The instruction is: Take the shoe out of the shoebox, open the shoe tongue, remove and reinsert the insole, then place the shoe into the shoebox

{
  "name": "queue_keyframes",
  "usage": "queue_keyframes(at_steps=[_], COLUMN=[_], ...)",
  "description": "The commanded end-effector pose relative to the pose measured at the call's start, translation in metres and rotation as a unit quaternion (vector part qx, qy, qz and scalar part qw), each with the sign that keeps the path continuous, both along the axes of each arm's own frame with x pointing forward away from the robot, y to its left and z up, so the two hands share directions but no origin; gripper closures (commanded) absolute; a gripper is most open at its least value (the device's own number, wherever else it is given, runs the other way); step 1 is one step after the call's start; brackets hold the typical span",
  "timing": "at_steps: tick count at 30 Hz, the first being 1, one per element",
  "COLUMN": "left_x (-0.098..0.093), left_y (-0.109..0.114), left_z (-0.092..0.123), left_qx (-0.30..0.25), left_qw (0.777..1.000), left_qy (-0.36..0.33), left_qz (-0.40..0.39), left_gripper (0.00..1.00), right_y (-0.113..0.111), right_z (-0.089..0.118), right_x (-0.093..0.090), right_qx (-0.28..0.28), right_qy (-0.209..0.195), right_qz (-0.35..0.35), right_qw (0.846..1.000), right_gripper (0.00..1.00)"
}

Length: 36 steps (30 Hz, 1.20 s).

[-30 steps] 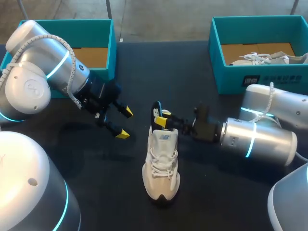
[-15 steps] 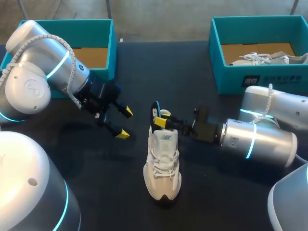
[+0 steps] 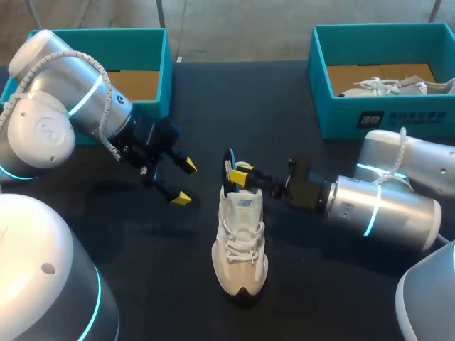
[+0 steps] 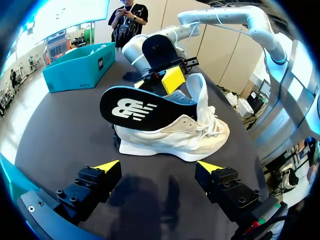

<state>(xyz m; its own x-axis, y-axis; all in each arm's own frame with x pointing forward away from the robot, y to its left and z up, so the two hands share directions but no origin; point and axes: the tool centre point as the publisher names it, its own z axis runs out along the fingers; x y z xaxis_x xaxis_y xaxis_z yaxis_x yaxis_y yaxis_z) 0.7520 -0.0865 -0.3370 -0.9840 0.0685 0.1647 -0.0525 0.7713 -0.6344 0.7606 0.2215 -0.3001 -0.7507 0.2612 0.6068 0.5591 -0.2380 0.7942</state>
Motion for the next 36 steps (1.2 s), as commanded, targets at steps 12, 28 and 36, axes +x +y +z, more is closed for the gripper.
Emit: queue_keyframes(at_steps=[12,28,36], left_x=[0.000,0.000,0.000], left_y=[0.000,0.000,0.000], left_z=[0.000,0.000,0.000], left_qx=[0.001,0.001,0.001], left_qw=[1.000,1.000,1.000], left_qy=[0.000,0.000,0.000], left_qz=[0.000,0.000,0.000], left_gripper=[0.00,0.00,0.00], right_y=[0.008,0.002,-0.001], right_z=[0.016,0.035,0.043], right_x=[0.029,0.032,0.035], right_qx=[-0.293,-0.352,-0.394], right_qy=[0.069,0.045,0.044], right_qz=[0.384,0.395,0.392], right_qw=[0.873,0.847,0.830], right_gripper=[0.40,0.00,0.00])
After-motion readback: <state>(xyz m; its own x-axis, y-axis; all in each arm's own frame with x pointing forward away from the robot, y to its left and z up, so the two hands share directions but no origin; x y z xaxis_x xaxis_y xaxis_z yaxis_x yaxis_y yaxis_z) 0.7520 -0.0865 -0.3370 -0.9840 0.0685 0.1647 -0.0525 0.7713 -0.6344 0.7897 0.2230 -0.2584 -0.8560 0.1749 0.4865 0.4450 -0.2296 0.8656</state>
